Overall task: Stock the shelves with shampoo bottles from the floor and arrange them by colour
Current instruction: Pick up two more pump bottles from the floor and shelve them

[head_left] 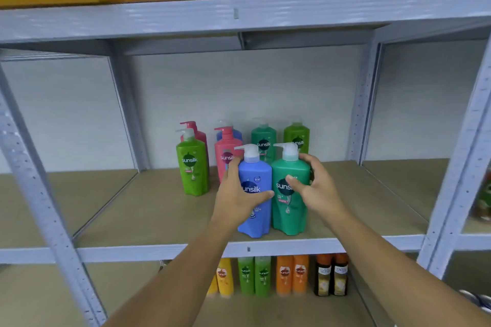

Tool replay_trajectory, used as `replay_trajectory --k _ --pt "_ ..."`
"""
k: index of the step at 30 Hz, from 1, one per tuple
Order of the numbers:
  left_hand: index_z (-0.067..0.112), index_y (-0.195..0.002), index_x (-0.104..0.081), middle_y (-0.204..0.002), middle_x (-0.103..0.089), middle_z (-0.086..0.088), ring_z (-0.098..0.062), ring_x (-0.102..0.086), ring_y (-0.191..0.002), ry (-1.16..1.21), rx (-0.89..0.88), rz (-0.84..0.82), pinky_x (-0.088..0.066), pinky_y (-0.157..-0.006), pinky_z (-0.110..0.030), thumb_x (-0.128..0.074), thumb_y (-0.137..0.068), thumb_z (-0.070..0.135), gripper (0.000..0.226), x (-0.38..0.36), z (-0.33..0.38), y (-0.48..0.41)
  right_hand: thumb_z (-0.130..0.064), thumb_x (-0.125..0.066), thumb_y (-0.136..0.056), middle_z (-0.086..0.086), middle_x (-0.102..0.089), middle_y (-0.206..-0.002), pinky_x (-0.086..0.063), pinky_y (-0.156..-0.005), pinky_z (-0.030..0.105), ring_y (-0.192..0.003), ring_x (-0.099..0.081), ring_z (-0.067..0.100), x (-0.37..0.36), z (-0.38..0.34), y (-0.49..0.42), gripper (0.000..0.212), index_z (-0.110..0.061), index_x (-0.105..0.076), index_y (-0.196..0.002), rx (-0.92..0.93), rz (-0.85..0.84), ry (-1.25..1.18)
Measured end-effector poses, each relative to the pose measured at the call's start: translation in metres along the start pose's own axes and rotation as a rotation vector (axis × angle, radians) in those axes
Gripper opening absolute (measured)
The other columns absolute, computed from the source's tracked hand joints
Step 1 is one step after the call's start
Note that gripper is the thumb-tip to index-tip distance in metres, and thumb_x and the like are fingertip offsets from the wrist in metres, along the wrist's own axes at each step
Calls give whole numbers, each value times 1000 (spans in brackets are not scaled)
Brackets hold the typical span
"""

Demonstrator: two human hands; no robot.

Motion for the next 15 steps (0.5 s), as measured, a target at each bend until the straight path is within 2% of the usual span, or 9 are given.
replay_trajectory --k 3,5,7,9,10,12,15 --pt "45 -133 -36 -121 -59 17 4 -60 -104 49 8 7 -55 -90 -26 -94 -62 44 92 -13 -7 -7 -7 -75 -87 -9 -65 -123 -59 -85 25 -103 -66 1 5 9 -7 59 -29 -51 -136 3 -14 -23" --pt "50 -142 -26 -131 -54 23 6 -56 -114 75 9 -24 -50 -95 -20 -95 -63 43 105 -18 -13 -10 -7 -74 -88 -12 -63 -125 -57 -83 20 -107 -65 -2 9 16 -9 64 -29 -46 -141 -6 -52 -58" --pt "47 -152 -13 -140 -49 26 3 -54 -125 125 29 -85 -49 -104 -30 -96 -64 33 121 -21 -24 -9 -8 -76 -87 -13 -64 -126 -55 -90 23 -110 -64 -2 11 27 -7 68 -30 -42 -142 -35 -112 -45" --pt "44 -156 -3 -146 -48 22 -1 -53 -130 157 48 -156 -46 -110 -40 -94 -67 19 130 -25 -40 -5 -10 -78 -85 -14 -65 -123 -54 -94 25 -109 -64 -4 11 47 1 63 -35 -45 -133 -92 -177 25" --pt "42 -156 -3 -147 -49 19 -3 -54 -131 160 54 -183 -46 -111 -43 -93 -68 15 129 -27 -48 -3 -11 -79 -85 -15 -65 -122 -54 -94 24 -109 -64 -5 10 57 6 60 -39 -46 -127 -123 -202 56" --pt "48 -149 -19 -138 -57 20 -5 -58 -127 175 81 -205 -48 -108 -45 -91 -71 12 112 -32 -60 0 -11 -80 -84 -17 -65 -122 -53 -94 22 -110 -63 -4 8 75 15 60 -41 -47 -124 -163 -228 98" --pt "41 -140 -33 -130 -61 21 -4 -61 -122 189 127 -197 -51 -105 -41 -90 -73 10 93 -41 -73 -6 -8 -81 -83 -20 -61 -122 -48 -90 10 -109 -59 -14 6 88 13 70 -35 -41 -133 -163 -223 140"
Point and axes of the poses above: each hand's wrist, its own y-axis away from the middle knuckle, its own x-axis out of the back of the hand, z = x × y, the point moved 4 cm from there along -y, towards the middle knuckle
